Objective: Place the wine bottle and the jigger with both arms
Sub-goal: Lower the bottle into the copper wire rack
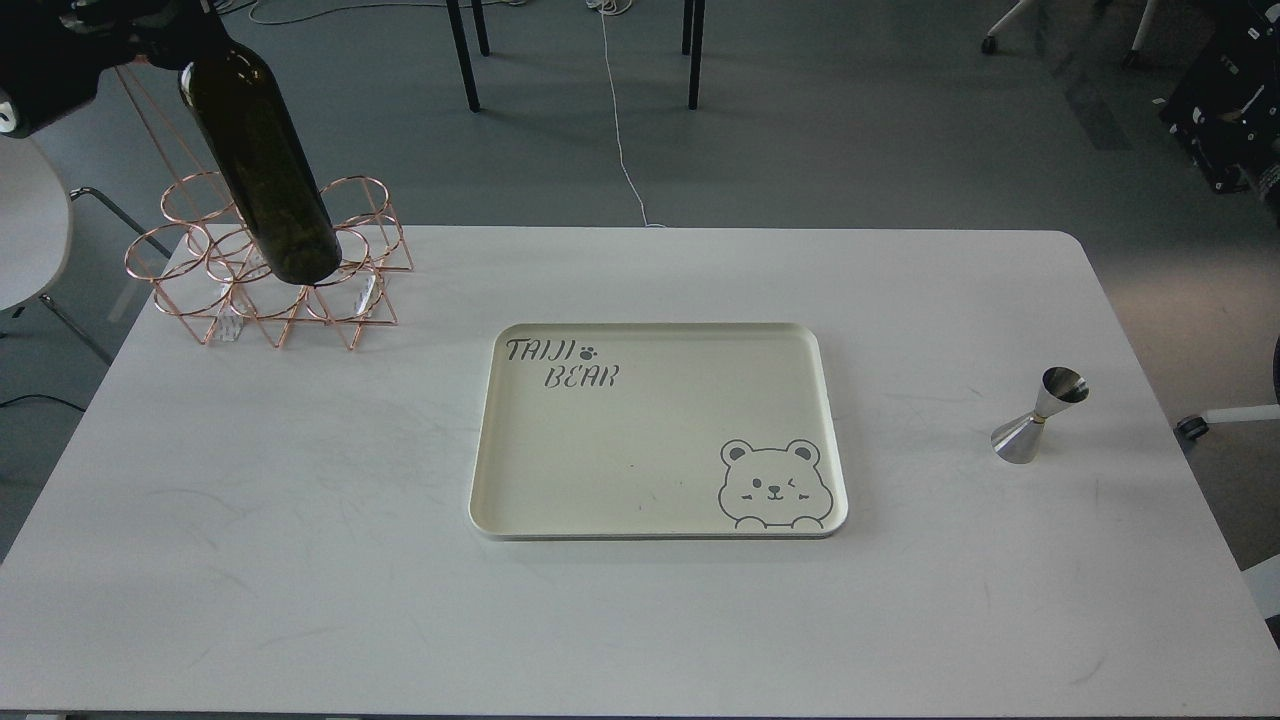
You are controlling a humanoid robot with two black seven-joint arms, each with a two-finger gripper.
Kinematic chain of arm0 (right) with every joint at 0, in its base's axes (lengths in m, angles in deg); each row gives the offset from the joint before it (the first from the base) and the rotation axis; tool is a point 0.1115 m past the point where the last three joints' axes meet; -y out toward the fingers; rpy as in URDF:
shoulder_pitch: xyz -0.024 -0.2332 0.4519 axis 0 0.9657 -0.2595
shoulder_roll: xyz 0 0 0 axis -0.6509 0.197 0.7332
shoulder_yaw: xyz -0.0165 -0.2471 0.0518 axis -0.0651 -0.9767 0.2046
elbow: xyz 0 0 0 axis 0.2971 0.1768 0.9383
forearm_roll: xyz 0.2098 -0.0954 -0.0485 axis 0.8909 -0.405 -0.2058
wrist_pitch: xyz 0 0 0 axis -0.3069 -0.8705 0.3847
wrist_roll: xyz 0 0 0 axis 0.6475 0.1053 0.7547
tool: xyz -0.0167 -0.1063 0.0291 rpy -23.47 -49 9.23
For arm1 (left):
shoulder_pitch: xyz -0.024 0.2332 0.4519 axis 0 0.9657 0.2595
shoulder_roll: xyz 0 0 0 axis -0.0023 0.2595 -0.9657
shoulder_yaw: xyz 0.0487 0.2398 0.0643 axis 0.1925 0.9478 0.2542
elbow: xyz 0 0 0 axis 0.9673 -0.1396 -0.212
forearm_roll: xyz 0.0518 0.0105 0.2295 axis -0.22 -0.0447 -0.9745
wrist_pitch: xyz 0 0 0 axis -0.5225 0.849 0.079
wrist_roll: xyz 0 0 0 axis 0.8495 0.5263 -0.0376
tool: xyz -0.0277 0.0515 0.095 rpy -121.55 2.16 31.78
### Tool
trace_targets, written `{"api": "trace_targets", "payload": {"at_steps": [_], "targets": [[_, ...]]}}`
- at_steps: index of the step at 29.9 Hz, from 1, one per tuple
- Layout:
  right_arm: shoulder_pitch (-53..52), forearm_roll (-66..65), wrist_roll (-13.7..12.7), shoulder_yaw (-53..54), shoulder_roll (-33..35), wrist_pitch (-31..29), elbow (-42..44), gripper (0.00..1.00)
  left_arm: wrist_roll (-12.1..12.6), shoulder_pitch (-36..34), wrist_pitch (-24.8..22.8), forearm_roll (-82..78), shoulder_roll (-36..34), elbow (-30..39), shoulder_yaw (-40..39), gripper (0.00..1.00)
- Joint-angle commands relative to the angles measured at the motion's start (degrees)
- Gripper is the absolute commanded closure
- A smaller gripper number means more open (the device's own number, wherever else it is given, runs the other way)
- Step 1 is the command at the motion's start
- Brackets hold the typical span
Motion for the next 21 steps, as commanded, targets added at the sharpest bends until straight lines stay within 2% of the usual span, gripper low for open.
{"api": "trace_targets", "payload": {"at_steps": [1,21], "targets": [[0.0,0.1,0.0,0.0,-0.2,0.0,0.0,0.21,0.2,0.0,0.6,0.1,0.5,-1.2,0.3,0.84],[0.2,0.1,0.0,0.0,0.0,-0.1,0.0,0.21,0.8,-1.5,0.7,0.6,4.1,-1.4,1.1,0.83]]}}
